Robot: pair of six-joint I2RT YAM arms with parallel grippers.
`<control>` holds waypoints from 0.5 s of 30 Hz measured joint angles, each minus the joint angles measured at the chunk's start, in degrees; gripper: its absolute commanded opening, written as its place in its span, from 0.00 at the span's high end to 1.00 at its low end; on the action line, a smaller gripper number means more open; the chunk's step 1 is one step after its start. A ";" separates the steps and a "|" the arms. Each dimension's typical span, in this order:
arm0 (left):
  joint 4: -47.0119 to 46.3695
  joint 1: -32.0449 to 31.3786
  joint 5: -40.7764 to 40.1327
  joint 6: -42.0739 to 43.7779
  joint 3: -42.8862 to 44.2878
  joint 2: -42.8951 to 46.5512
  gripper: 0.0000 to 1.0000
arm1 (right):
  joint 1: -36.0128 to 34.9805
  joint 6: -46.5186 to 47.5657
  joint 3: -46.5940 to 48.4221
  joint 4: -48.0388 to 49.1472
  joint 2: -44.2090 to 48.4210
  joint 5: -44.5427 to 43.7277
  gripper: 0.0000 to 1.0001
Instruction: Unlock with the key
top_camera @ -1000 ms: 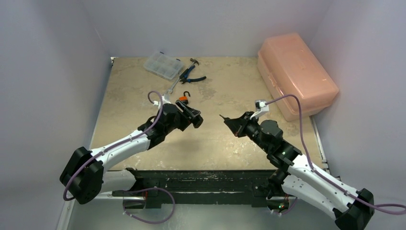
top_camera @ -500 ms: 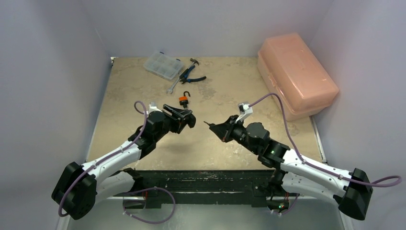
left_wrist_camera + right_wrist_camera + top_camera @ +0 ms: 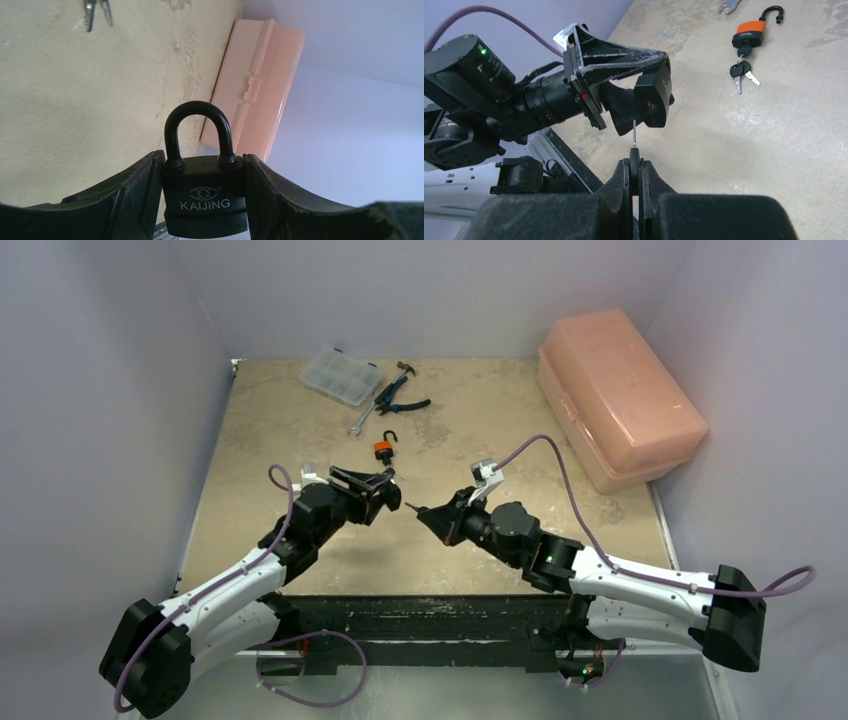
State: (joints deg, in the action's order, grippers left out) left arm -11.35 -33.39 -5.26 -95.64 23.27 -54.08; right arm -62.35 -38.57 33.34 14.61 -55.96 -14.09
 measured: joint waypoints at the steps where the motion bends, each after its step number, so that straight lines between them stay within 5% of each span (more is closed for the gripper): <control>1: -0.22 0.00 -0.28 -0.44 -0.81 0.46 1.00 | -0.28 0.02 0.20 0.17 -0.63 -0.33 1.00; 15: -1.55 0.00 -2.86 -4.79 -9.77 6.16 1.00 | -1.57 0.00 1.51 3.28 -10.43 -2.86 1.00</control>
State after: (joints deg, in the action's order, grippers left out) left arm -12.91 -33.39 -8.12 -100.42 13.50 -47.92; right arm -63.92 -38.57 34.85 17.89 -66.39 -16.95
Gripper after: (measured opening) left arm 0.580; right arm 0.049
